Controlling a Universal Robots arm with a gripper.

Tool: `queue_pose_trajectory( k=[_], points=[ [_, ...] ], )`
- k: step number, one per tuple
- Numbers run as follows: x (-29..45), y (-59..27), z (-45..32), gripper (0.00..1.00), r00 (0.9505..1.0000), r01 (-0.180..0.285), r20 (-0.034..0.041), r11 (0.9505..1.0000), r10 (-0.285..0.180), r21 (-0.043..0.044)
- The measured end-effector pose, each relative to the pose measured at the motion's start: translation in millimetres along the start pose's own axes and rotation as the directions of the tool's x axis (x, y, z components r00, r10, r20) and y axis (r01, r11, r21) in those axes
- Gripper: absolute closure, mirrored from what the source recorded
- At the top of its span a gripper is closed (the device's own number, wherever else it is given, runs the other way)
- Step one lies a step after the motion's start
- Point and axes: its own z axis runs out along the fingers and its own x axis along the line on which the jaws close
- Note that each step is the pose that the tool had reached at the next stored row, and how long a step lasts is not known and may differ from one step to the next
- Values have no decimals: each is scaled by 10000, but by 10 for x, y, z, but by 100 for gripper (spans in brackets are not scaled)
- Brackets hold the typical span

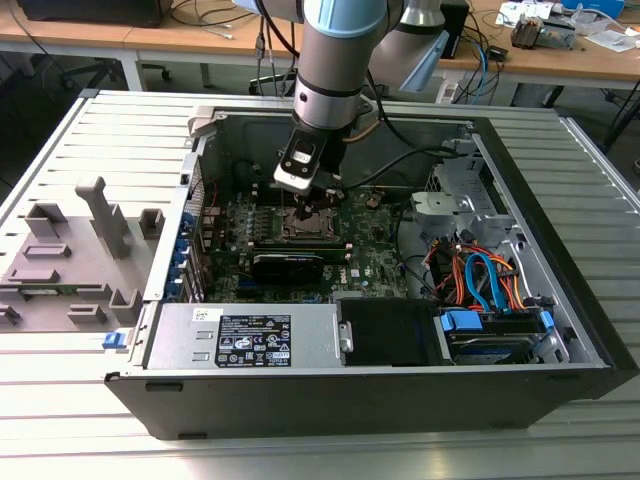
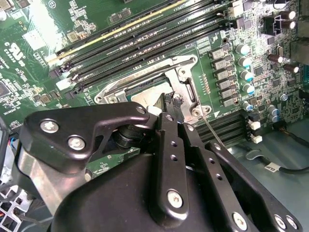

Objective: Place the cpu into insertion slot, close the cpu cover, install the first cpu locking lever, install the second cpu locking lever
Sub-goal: 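Install the first cpu locking lever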

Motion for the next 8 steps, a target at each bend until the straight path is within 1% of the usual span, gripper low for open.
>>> queue_pose_trajectory(
  k=[8],
  points=[
    [0,0,0,89,9998,221,16,9998,-221,16]
  ],
)
